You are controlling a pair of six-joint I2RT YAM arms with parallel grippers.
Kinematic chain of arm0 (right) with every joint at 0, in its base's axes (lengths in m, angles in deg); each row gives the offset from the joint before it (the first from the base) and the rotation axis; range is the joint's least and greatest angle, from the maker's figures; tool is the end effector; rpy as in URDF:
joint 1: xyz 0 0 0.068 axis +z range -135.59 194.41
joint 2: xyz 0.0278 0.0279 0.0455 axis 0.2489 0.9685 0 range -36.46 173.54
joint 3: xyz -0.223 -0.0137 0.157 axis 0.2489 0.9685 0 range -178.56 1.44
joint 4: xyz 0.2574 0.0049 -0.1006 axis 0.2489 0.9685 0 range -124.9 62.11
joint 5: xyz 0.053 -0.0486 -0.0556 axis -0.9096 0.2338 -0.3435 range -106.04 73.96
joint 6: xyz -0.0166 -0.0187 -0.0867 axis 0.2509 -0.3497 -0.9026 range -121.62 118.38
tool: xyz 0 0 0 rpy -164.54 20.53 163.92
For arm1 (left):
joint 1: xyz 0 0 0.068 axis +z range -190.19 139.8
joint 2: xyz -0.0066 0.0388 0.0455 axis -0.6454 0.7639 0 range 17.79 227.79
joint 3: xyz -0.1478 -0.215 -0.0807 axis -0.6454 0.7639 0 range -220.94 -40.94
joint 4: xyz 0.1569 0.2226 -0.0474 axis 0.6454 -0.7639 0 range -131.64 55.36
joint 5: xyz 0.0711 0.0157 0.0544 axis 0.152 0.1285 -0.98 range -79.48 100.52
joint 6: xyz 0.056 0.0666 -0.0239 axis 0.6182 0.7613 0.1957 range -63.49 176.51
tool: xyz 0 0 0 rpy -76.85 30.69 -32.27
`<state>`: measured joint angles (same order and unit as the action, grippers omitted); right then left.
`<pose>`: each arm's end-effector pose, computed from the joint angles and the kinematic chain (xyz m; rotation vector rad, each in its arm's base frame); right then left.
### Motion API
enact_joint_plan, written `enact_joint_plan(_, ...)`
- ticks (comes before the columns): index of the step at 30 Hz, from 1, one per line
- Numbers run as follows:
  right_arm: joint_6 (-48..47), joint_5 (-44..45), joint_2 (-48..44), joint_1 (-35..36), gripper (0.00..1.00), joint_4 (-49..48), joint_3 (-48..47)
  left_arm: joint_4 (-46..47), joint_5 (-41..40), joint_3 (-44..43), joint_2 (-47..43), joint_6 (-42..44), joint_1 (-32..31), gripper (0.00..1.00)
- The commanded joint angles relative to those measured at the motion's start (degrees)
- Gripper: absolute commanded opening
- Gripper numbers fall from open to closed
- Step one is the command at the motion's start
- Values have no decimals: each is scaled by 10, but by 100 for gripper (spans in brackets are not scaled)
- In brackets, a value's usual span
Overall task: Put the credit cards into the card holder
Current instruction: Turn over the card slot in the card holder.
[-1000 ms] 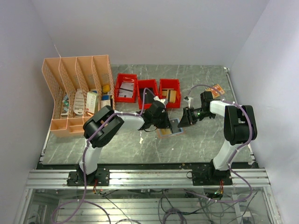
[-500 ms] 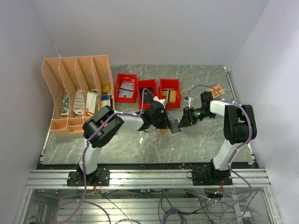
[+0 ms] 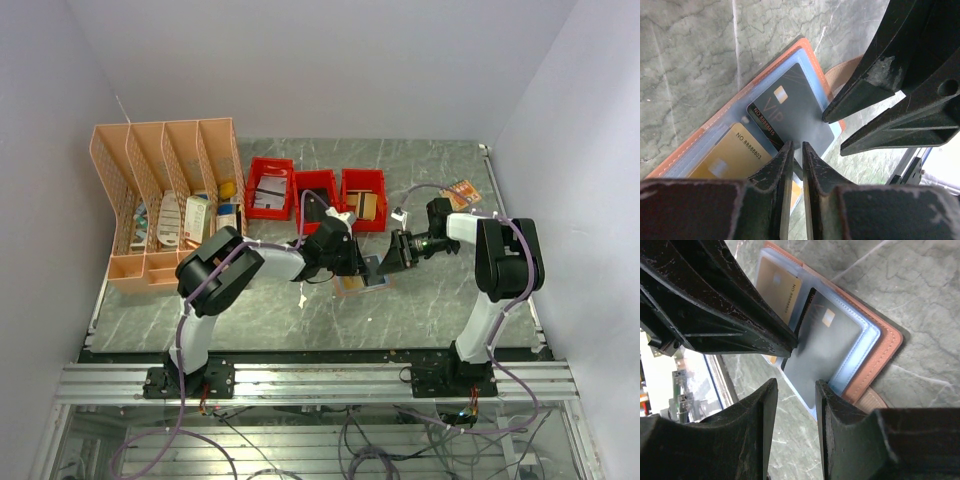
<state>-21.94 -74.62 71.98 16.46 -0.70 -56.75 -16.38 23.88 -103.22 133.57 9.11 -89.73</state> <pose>0.3250 0.0806 0.0865 -0.5618 2.4847 1.3907 0.2862 -0.3643 0.0894 0.1927 2.4291 -1.1315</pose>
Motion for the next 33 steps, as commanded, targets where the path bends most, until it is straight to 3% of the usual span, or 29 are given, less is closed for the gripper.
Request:
enact_joint_plan(1, -13, -37, 16, -2, 36, 18, -15, 21, 3, 11, -32, 3, 3, 25)
enact_joint_plan(7, 2, -27, 2, -2, 36, 3, -11, 10, -19, 24, -63, 12, 4, 27)
enact_joint_plan(17, 27, 6, -21, -4, 38, -28, 1, -30, -13, 9, -33, 17, 8, 14)
enact_joint_plan(33, 35, 8, -15, -6, 45, -30, 3, -77, -27, 2, -6, 17, 13, 10)
